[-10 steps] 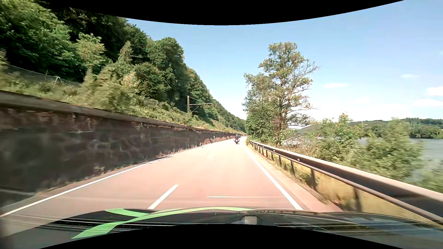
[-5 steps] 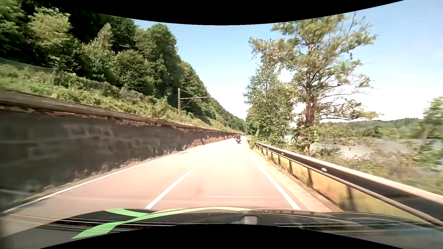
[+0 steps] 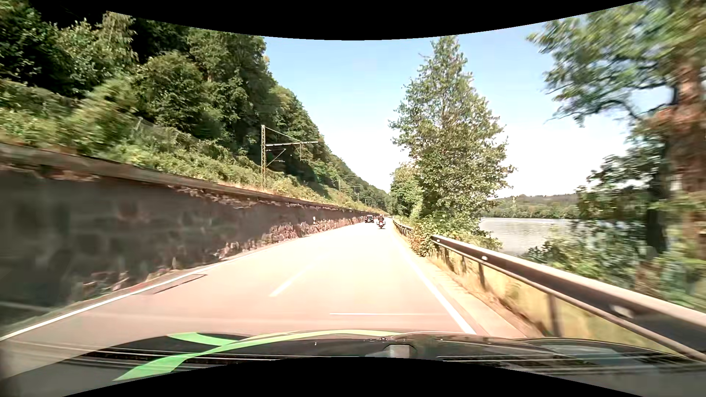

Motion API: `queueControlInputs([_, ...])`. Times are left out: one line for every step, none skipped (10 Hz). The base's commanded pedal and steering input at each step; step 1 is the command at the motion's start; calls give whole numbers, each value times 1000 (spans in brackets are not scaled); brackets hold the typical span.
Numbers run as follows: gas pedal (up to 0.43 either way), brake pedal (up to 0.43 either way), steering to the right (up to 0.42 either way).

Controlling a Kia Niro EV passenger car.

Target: Follow the waypoints while adhering to traffic rules and regulations

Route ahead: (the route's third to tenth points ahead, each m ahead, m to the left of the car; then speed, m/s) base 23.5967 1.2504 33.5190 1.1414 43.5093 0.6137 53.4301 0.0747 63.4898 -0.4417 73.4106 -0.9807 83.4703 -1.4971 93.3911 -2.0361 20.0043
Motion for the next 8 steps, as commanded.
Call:
queueControlInputs([228,0,5])
queueControlInputs([220,0,5])
queueControlInputs([177,0,4])
queueControlInputs([177,0,4])
queueControlInputs([177,0,4])
queueControlInputs([197,0,5])
queueControlInputs([209,0,5])
queueControlInputs([220,0,6])
